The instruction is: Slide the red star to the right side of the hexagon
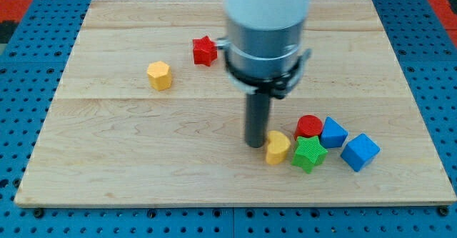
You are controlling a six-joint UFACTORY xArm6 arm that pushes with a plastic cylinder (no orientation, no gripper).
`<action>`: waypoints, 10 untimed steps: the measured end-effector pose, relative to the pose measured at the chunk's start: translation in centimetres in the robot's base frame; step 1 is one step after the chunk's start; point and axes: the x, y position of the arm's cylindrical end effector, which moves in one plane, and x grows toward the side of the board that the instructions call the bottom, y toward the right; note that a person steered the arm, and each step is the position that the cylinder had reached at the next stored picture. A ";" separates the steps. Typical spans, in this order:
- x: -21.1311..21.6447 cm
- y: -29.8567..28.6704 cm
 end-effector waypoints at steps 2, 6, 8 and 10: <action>-7.2 -10.4; -29.8 3.1; -22.1 -6.6; -19.3 -11.5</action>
